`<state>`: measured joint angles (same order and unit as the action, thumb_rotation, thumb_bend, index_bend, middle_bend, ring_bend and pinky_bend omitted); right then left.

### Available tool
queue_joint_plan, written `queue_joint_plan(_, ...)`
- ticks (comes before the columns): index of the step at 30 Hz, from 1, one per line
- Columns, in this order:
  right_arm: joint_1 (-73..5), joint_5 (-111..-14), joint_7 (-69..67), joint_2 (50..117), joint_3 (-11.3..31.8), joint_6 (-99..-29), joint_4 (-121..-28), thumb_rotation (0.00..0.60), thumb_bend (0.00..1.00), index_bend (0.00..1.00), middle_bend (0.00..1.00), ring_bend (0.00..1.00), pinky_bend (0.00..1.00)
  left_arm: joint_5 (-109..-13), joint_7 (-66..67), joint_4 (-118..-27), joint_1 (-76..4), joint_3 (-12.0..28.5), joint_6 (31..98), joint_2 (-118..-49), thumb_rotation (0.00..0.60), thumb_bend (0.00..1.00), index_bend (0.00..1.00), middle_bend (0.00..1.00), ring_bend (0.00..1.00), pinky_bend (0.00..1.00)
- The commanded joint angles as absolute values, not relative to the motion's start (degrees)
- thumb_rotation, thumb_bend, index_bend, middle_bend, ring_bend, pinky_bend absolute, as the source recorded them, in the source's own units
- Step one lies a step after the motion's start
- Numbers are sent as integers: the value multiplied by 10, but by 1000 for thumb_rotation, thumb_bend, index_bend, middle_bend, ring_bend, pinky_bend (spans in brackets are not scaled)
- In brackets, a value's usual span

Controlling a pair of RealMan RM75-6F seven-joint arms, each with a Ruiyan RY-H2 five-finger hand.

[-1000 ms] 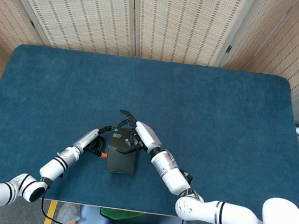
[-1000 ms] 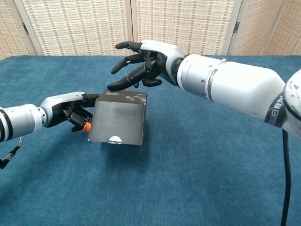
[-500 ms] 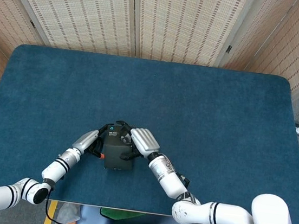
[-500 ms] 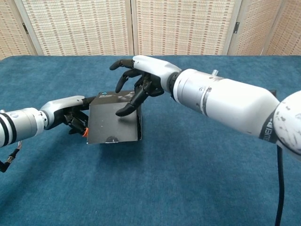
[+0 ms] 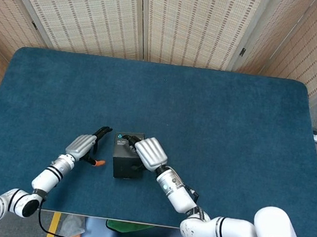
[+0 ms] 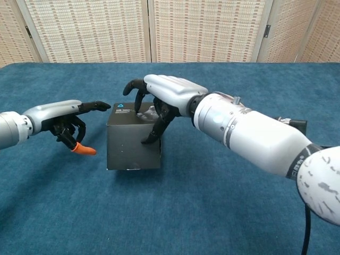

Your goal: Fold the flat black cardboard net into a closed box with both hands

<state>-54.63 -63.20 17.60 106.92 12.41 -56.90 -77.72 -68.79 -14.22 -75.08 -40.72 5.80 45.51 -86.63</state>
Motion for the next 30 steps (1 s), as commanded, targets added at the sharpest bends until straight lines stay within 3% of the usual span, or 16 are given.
queue_joint_plan(1, -549, -677, 208, 1090, 104, -592, -739, 600, 0, 251, 324, 693, 1000, -692, -117, -792, -404, 59, 462, -825, 600, 216, 0, 49, 622, 830)
queue_joint_plan(8, -549, -725, 247, 1129, 80, -606, -664, 600, 58, 344, 378, 704, 1000, -701, -106, -861, -395, 69, 482, -771, 600, 216, 0, 40, 619, 835)
queue_joint_plan(17, -542, -769, 254, 1169, 71, -620, -588, 600, 351, 508, 603, 719, 1000, -735, -115, -893, -381, 67, 510, -748, 600, 215, 0, 41, 616, 837)
queue_joint_plan(22, -535, -779, 250, 1181, 72, -621, -562, 600, 435, 544, 688, 731, 1000, -742, -120, -894, -375, 65, 517, -744, 600, 216, 0, 41, 615, 838)
queue_joint_plan(26, -527, -793, 230, 1177, 78, -637, -565, 600, 435, 544, 627, 730, 1000, -744, -110, -892, -370, 64, 527, -742, 600, 217, 0, 41, 615, 838)
queue_joint_plan(30, -515, -811, 215, 1153, 87, -668, -595, 600, 435, 469, 417, 681, 1000, -733, -49, -870, -359, 69, 567, -756, 600, 216, 0, 41, 556, 812)
